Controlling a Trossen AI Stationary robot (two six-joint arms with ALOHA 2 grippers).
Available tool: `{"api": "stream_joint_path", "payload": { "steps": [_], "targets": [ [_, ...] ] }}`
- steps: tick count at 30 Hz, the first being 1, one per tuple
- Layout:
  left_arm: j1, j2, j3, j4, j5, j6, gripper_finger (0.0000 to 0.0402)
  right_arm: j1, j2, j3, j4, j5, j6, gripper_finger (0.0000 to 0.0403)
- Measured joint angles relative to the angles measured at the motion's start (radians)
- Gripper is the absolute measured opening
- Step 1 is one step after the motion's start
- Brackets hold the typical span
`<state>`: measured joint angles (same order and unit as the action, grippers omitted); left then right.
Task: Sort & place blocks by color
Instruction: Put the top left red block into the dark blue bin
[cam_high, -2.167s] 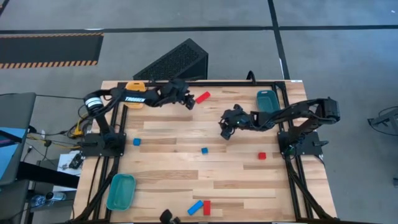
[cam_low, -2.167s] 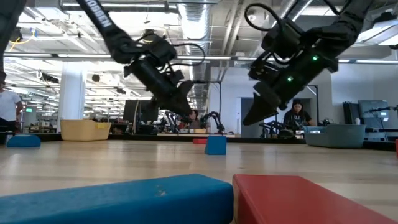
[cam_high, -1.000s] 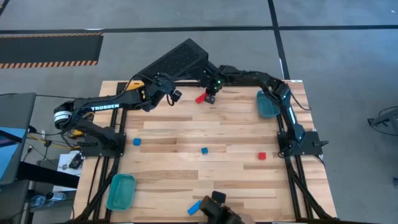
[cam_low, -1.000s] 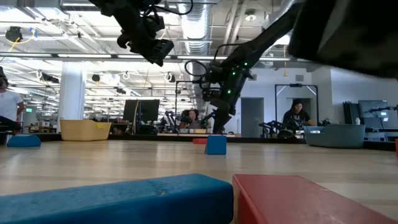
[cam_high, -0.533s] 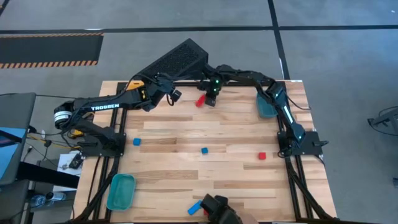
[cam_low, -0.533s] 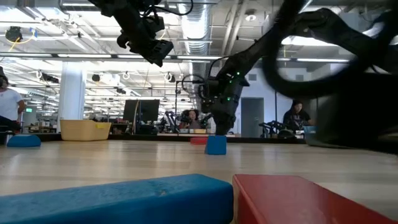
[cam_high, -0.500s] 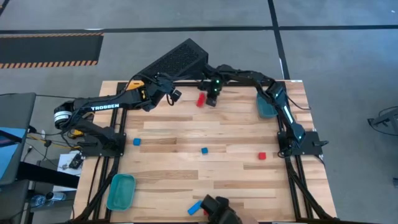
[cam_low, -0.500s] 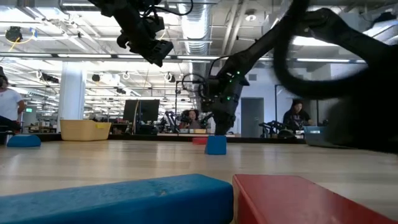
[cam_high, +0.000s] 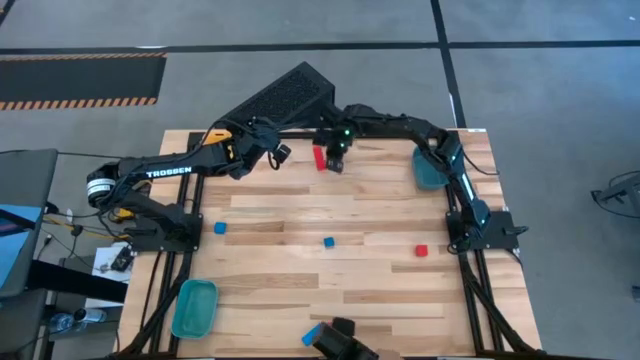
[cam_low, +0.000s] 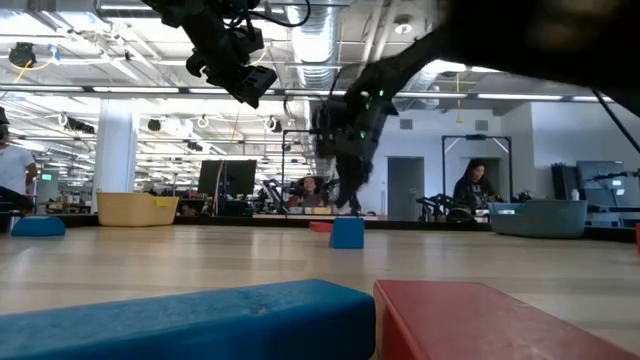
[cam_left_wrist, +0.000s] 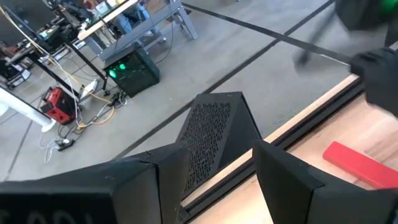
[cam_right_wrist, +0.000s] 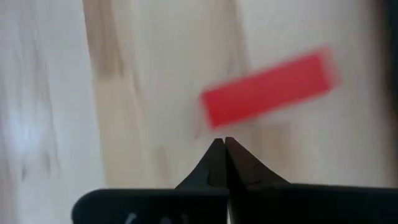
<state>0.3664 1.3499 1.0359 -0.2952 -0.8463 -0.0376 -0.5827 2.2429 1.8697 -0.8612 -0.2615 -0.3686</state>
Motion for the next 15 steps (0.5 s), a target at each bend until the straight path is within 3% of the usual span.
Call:
{"api": "stream_joint_path", "payload": {
  "steps": [11, 15],
  "targets": [
    [0.000, 0.000, 0.000, 0.006, 0.002, -0.009, 0.0174, -0.004, 0.007, -0.003, 0.099, -0.007, -0.349, 0.0002],
    [0.000, 0.000, 0.000, 0.006, 0.002, -0.009, 0.0174, -0.005, 0.006, -0.003, 0.092, -0.109, -0.555, 0.0003]
  ]
}}
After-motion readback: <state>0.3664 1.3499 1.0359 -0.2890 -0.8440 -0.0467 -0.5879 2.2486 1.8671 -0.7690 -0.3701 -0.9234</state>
